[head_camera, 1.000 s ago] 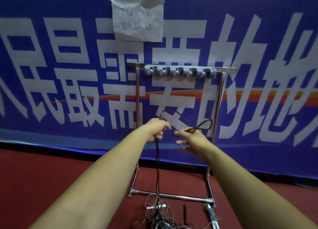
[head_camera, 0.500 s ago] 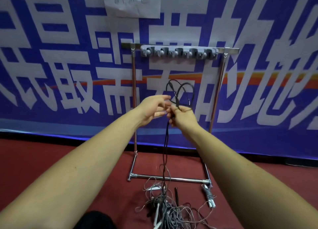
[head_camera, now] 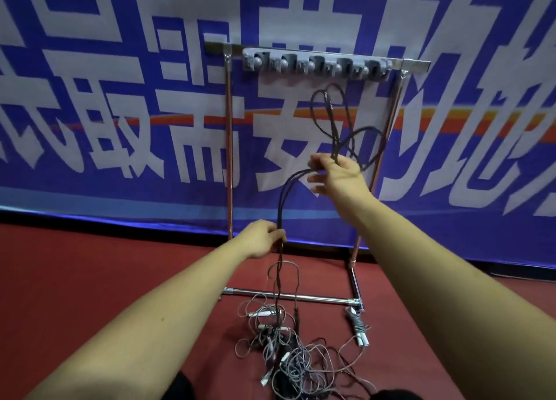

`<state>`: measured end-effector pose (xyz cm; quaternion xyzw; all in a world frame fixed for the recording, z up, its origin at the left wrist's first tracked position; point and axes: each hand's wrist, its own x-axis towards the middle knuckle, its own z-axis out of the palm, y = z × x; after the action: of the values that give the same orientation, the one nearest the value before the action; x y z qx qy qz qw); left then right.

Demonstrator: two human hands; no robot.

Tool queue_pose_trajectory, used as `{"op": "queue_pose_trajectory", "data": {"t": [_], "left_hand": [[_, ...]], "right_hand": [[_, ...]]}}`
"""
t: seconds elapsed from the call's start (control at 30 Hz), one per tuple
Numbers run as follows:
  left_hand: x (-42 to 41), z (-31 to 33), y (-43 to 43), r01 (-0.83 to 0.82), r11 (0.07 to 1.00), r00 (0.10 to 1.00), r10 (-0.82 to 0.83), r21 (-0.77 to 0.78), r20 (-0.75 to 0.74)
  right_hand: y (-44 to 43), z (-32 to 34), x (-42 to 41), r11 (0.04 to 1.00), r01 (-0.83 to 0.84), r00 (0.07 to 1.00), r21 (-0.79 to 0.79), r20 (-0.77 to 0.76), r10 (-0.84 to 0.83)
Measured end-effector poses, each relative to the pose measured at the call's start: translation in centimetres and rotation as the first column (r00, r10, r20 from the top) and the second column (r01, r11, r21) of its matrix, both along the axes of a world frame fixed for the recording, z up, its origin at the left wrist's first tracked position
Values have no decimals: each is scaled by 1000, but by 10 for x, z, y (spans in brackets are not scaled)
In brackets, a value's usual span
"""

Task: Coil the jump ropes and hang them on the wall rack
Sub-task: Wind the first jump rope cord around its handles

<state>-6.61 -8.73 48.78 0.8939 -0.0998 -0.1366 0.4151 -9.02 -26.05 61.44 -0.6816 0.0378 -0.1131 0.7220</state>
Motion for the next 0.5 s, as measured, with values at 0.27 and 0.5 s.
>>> {"op": "queue_pose_trajectory", "data": {"t": [0.27,0.5], "left_hand": [[7,25,-6,-91,943,987,129,-320,98],[7,-17,-11,-143,931,980,180,-336,80]], "right_hand": [[-17,-99,-18,990,0,944,143,-328,47],[-6,-182,-22,998,29,746,60,-666,18]]}}
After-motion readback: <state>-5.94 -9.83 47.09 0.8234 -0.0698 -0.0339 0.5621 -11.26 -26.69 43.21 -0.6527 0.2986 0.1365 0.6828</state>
